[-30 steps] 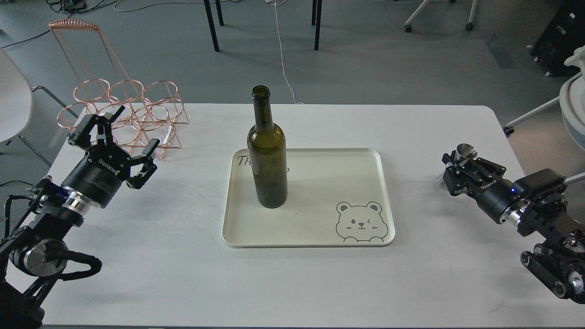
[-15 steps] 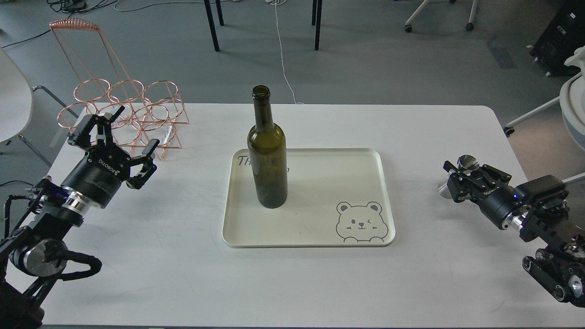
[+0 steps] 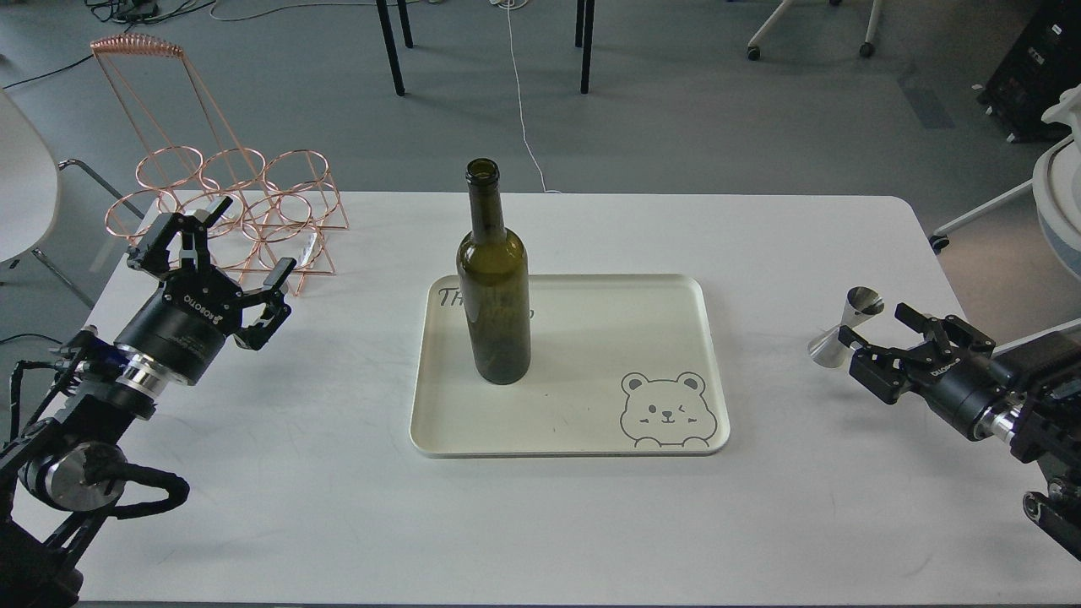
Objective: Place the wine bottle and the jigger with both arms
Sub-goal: 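Lift the jigger with the right gripper and carry it off the tray, then set the jigger on the table beside the tray and release it, then reach the left gripper to the wine bottle neck and grasp it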
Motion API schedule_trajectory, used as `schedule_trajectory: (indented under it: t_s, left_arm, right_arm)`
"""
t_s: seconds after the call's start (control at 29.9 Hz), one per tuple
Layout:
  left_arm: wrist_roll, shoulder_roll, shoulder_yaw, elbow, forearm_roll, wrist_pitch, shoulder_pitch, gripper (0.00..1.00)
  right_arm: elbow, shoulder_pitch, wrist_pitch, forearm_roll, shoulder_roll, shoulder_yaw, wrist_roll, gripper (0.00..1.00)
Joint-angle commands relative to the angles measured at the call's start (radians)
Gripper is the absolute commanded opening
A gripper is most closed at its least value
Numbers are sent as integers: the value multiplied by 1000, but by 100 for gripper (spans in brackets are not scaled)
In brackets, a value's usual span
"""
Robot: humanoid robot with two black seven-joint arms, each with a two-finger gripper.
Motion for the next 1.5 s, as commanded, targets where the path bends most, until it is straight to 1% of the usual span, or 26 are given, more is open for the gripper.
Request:
schedule_trajectory:
  t_s: [0.0, 0.13, 0.2, 0.23, 0.27, 0.33, 0.4, 0.47, 0.57, 0.77, 0.9, 0.94, 1.04, 1.1, 1.2, 1.3, 1.47]
  left_arm:
    - [0, 5, 0, 0, 0, 0, 0, 98]
    - [-2, 20, 0, 0, 0, 0, 0, 98]
    - [-8, 32, -2, 0, 0, 0, 0, 98]
    - [-18, 35, -2, -1, 0, 0, 0, 98]
    - [-35, 41, -2, -1, 1, 0, 0, 98]
    - [-83, 60, 0, -6, 9, 0, 0, 98]
    - [-123, 80, 0, -20, 46, 0, 0, 98]
    - [-153, 98, 0, -47, 101, 0, 0, 98]
    - [-179, 129, -2, -113, 184, 0, 0, 98]
    - [-182, 144, -6, -261, 447, 0, 0, 98]
    - [-182, 144, -6, -325, 713, 0, 0, 98]
    - [-182, 144, -5, -336, 794, 22, 0, 98]
    - [-182, 147, -3, -366, 1032, 113, -12, 98]
    - [-182, 155, 0, -374, 1170, 159, -37, 98]
    - [-182, 173, 10, -376, 1316, 212, -89, 98]
    - [-182, 181, 21, -376, 1429, 249, -149, 98]
    - [-182, 176, 36, -377, 1540, 308, -181, 98]
  right_arm:
    - [111, -63, 0, 54, -113, -9, 0, 93]
    - [259, -131, 0, 123, -219, -7, 0, 93]
    - [364, -149, 0, 236, -264, -7, 0, 93]
    - [414, -152, 0, 297, -276, -7, 0, 93]
    - [466, -152, 0, 363, -284, -7, 0, 94]
    - [572, -146, 0, 509, -294, -1, 0, 94]
    - [645, -131, 0, 633, -294, 3, 0, 94]
    - [688, -91, 0, 750, -285, 8, 0, 95]
    - [695, -13, 0, 941, -262, 8, 0, 95]
    - [675, 110, 258, 1360, -186, 23, 0, 95]
    - [620, 116, 436, 1540, -109, 85, 0, 97]
    - [597, 115, 478, 1578, -89, 97, 0, 97]
    - [503, 115, 545, 1631, -46, 108, 0, 97]
    - [457, 115, 559, 1632, -26, 106, 0, 97]
    - [454, 105, 562, 1632, -21, 105, 0, 97]
    - [451, 101, 562, 1631, -17, 105, 0, 97]
    - [445, 99, 561, 1629, -5, 106, 0, 97]
